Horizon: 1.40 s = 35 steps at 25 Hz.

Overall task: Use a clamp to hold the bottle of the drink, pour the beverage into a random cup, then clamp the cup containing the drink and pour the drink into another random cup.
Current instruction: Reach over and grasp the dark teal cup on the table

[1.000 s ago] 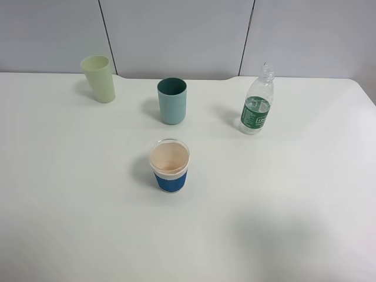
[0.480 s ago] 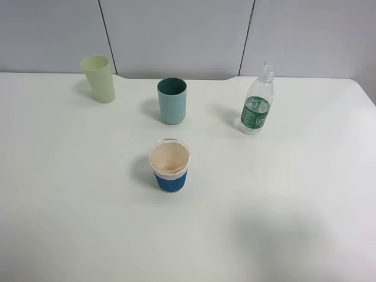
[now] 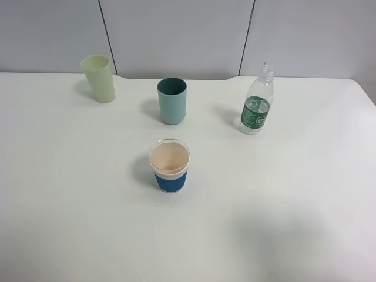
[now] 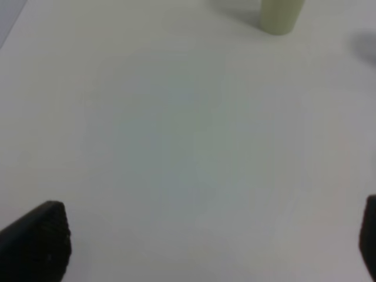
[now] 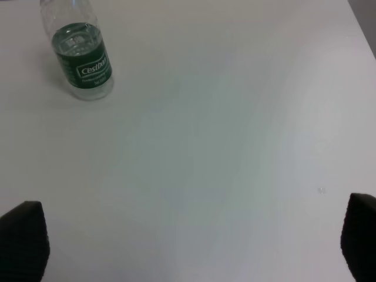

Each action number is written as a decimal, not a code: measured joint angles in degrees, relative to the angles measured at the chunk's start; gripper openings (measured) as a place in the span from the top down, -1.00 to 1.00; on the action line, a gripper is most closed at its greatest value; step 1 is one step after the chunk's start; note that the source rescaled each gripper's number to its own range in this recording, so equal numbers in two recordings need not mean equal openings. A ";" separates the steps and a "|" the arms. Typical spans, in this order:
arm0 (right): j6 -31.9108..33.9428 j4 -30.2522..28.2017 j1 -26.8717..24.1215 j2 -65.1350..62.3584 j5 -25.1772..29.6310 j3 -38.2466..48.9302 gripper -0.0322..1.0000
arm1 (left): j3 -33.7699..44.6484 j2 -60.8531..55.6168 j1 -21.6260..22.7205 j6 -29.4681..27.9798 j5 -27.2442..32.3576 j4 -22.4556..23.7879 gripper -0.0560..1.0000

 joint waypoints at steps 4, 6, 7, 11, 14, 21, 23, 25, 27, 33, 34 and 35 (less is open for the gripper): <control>0.00 0.00 0.00 0.00 0.00 0.00 -1.00 | 0.00 0.00 0.00 0.00 0.00 0.00 -1.00; 0.00 0.00 0.00 0.00 0.00 0.00 -1.00 | 0.00 0.00 0.00 0.00 0.00 0.00 -1.00; 0.00 0.00 0.00 0.00 0.00 0.00 -1.00 | 0.00 0.00 0.00 0.00 0.00 0.00 -1.00; 0.00 0.00 0.00 0.00 0.00 0.00 -1.00 | 0.00 0.00 0.00 0.00 0.00 0.00 -1.00; 0.00 0.00 0.00 0.00 0.00 0.00 -1.00 | 0.00 0.00 0.00 0.00 0.00 0.00 -1.00; 0.00 0.00 0.00 0.00 0.00 0.00 -1.00 | 0.00 0.00 0.00 0.00 0.00 0.06 -1.00; 0.00 0.00 0.00 0.00 0.00 0.00 -1.00 | 0.00 0.00 0.00 0.00 0.00 0.06 -1.00; 0.00 0.00 0.00 0.00 0.00 0.00 -1.00 | 0.00 0.00 0.00 0.00 0.00 0.06 -1.00; 0.00 0.00 0.00 0.00 0.00 0.00 -1.00 | 0.00 0.00 0.00 0.00 0.00 0.06 -1.00; 0.00 0.00 0.00 0.00 0.00 0.00 -1.00 | 0.00 0.00 0.00 -0.20 0.00 0.49 -1.00; 0.00 0.00 0.00 0.00 0.00 0.00 -1.00 | 0.00 0.00 0.00 -0.26 0.00 0.55 -1.00; 0.00 0.00 0.00 0.00 0.00 0.00 -1.00 | 0.00 0.00 0.00 -0.26 0.00 0.55 -1.00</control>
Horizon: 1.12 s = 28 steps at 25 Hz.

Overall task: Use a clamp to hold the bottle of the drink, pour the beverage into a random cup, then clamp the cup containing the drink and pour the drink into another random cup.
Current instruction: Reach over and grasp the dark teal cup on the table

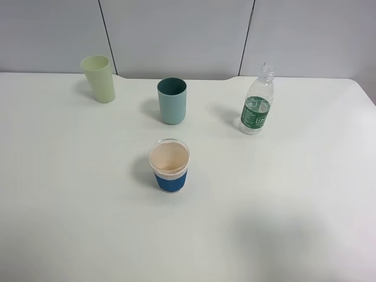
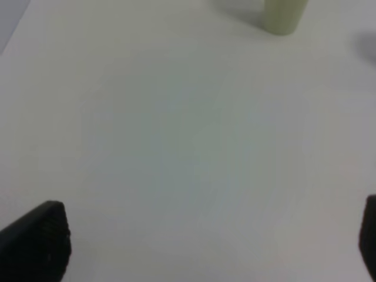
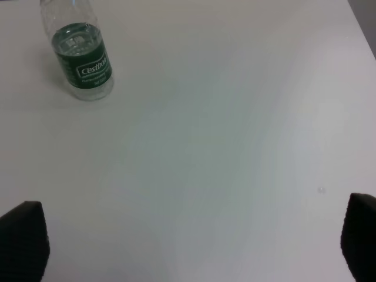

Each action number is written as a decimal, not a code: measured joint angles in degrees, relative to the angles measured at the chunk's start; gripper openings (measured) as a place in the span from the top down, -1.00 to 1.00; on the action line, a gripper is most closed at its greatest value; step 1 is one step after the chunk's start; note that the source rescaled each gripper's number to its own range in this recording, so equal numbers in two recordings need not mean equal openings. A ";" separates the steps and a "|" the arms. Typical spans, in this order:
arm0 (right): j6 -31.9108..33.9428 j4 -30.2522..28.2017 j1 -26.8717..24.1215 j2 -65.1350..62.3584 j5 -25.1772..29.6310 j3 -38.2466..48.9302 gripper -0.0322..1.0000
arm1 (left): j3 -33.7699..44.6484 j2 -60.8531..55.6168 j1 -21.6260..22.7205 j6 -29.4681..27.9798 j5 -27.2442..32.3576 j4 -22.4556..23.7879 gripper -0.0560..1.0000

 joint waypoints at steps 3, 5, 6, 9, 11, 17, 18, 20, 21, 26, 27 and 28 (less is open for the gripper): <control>0.00 0.00 0.00 0.00 0.00 0.00 -1.00 | -0.97 0.32 0.00 1.65 -0.69 0.00 -1.00; 0.00 0.00 0.00 0.00 0.00 0.00 -1.00 | -2.44 2.38 0.00 3.65 -1.53 0.26 -1.00; 0.00 0.00 0.00 0.00 0.00 0.00 -1.00 | -3.21 4.19 0.00 4.80 -1.90 0.51 -1.00; 0.00 0.00 0.00 0.00 0.00 0.00 -1.00 | -4.71 10.03 -0.65 7.23 -2.93 0.94 -1.00; 0.00 0.00 0.00 0.00 0.00 0.00 -1.00 | -4.91 13.62 -2.93 7.75 -4.42 1.60 -1.00; 0.00 0.00 0.00 0.00 0.00 0.00 -1.00 | -4.97 23.92 -12.08 7.68 -7.59 4.72 -1.00; 0.00 0.00 0.00 0.00 0.00 0.00 -1.00 | -4.97 25.89 -13.93 7.60 -7.96 5.33 -1.00; 0.00 0.00 0.00 0.00 0.00 0.00 -1.00 | -4.97 29.60 -17.71 7.54 -8.26 6.74 -1.00; 0.00 0.00 0.00 0.00 0.00 0.00 -1.00 | -4.97 31.61 -19.26 7.54 -8.52 7.69 -1.00; 0.00 0.00 0.00 0.00 0.00 0.00 -1.00 | -4.97 40.59 -26.78 7.32 -10.83 12.95 -1.00; 0.00 0.00 0.00 0.00 0.00 0.00 -1.00 | -4.97 42.47 -27.77 7.32 -11.53 13.43 -1.00; 0.00 0.00 0.00 0.00 0.00 0.00 -1.00 | -4.97 44.30 -28.44 7.32 -12.46 13.56 -1.00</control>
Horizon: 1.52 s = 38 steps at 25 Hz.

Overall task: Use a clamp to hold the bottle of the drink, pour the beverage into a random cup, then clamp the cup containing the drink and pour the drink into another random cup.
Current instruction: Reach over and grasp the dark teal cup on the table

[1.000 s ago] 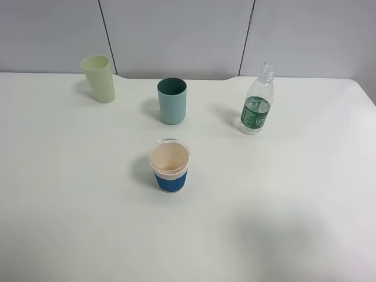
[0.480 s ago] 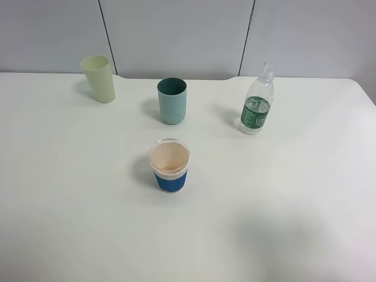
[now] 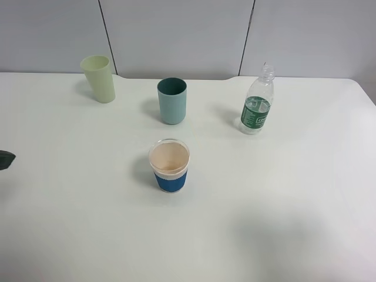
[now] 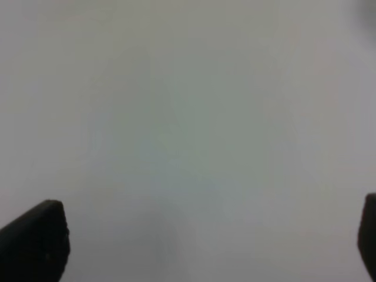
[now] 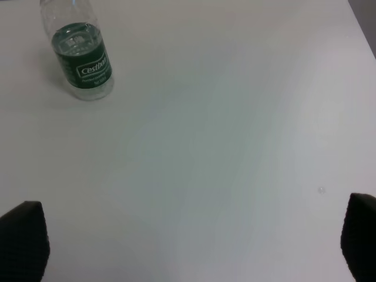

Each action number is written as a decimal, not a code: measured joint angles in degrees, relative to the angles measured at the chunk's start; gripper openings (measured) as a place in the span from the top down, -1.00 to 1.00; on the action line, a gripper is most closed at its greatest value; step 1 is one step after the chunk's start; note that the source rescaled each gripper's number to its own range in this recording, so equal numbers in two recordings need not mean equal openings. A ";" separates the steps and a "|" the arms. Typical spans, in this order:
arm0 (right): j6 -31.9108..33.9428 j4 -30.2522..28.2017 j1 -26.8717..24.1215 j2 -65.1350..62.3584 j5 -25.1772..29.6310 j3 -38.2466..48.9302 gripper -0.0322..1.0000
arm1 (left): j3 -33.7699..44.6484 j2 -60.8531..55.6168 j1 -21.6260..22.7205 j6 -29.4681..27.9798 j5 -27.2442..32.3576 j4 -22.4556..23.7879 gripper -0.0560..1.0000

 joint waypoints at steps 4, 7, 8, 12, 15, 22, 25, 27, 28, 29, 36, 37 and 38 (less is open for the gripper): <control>0.00 0.00 0.00 0.00 0.00 0.00 -1.00 | 0.00 6.43 -0.94 -0.04 -6.13 -1.70 -1.00; 0.00 0.00 0.00 0.00 0.00 0.00 -1.00 | 0.00 10.66 -0.94 -0.45 -12.16 -3.35 -1.00; 0.00 0.00 0.00 0.00 0.00 0.00 -1.00 | 0.00 12.16 -0.94 -0.45 -14.24 -3.51 -1.00; 0.00 0.00 0.00 0.00 0.00 0.00 -1.00 | 0.00 18.10 -0.94 -1.34 -22.06 -3.98 -1.00; 0.00 0.00 0.00 0.00 0.00 0.00 -1.00 | -0.05 22.09 -0.94 -1.34 -27.39 -4.42 -1.00; 0.00 0.00 0.00 0.00 0.00 0.00 -1.00 | -0.05 29.32 -0.94 -1.37 -39.27 -4.61 -1.00; 0.00 0.00 0.00 0.00 0.00 0.00 -1.00 | -0.05 31.72 -0.58 -1.37 -44.32 -4.63 -1.00; 0.00 0.00 0.00 0.00 0.00 0.00 -1.00 | -0.05 33.22 0.62 -1.37 -47.79 -4.78 -1.00; 0.00 0.00 0.00 0.00 0.00 0.00 -1.00 | -0.05 34.05 1.48 -1.37 -48.96 -4.81 -1.00; 0.00 0.00 0.00 0.00 0.00 0.00 -1.00 | -0.05 34.81 2.18 -1.37 -50.23 -4.85 -1.00; 0.00 0.00 0.00 0.00 0.00 0.00 -1.00 | -0.05 39.80 4.44 -1.52 -56.67 -4.85 -1.00; 0.00 0.00 0.00 0.00 0.00 0.00 -1.00 | -0.05 40.68 4.44 -1.52 -57.88 -4.85 -1.00; 0.00 0.00 0.00 0.00 0.00 0.00 -1.00 | -0.05 41.41 4.44 -1.52 -59.16 -4.85 -1.00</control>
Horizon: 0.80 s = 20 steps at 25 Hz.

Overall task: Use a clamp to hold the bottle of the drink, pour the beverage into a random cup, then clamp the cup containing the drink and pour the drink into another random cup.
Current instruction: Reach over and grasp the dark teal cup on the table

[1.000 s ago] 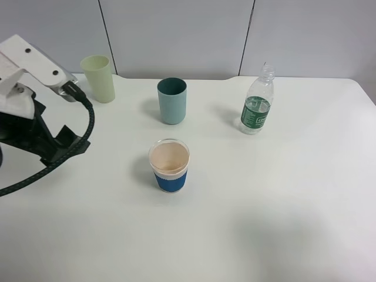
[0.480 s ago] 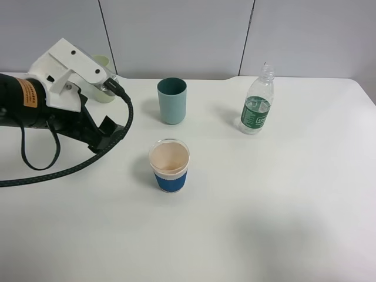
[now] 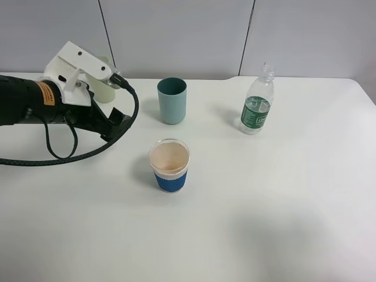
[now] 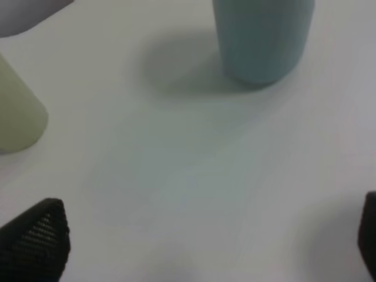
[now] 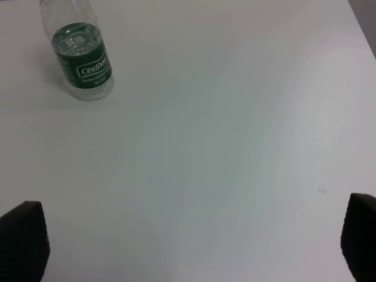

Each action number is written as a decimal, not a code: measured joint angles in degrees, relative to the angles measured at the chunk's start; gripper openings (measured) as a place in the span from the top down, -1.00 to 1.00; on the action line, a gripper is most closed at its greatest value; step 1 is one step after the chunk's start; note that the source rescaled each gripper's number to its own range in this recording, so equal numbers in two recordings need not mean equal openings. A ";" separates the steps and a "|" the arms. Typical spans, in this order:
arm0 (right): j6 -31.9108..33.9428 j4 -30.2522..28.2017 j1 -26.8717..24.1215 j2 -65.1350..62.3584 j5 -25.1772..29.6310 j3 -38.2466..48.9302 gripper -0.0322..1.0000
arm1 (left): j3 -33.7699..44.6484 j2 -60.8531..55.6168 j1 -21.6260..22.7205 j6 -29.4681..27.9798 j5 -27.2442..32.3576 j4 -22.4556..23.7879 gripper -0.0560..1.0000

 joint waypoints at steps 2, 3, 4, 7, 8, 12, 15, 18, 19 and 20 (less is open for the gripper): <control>0.00 0.00 0.00 0.00 0.00 0.00 -1.00 | 0.00 1.85 0.00 -0.02 -2.66 0.00 -1.00; 0.00 0.00 0.00 0.00 0.00 0.00 -1.00 | 0.00 2.58 0.00 -0.02 -4.04 0.00 -1.00; 0.00 0.00 0.00 0.00 0.00 0.00 -1.00 | 0.00 3.43 0.00 -0.02 -5.04 0.28 -1.00; 0.00 0.00 0.00 0.00 0.00 0.00 -1.00 | -0.05 5.65 0.00 -0.06 -8.70 1.86 -1.00; 0.00 0.00 0.00 0.00 0.00 0.00 -1.00 | -0.05 6.41 0.00 -0.06 -9.68 2.34 -1.00; 0.00 0.00 0.00 0.00 0.00 0.00 -1.00 | -0.05 9.20 0.00 -0.19 -14.66 3.66 -1.00; 0.00 0.00 0.00 0.00 0.00 0.00 -1.00 | -0.10 11.24 0.00 -0.21 -18.10 3.91 -1.00; 0.00 0.00 0.00 0.00 0.00 0.00 -1.00 | -0.10 13.59 0.00 -0.21 -21.90 4.09 -1.00; 0.00 0.00 0.00 0.00 0.00 0.00 -1.00 | -0.10 14.39 0.00 -0.21 -23.01 4.08 -1.00; 0.00 0.00 0.00 0.00 0.00 0.00 -1.00 | -0.15 15.20 0.00 -0.26 -24.47 4.08 -1.00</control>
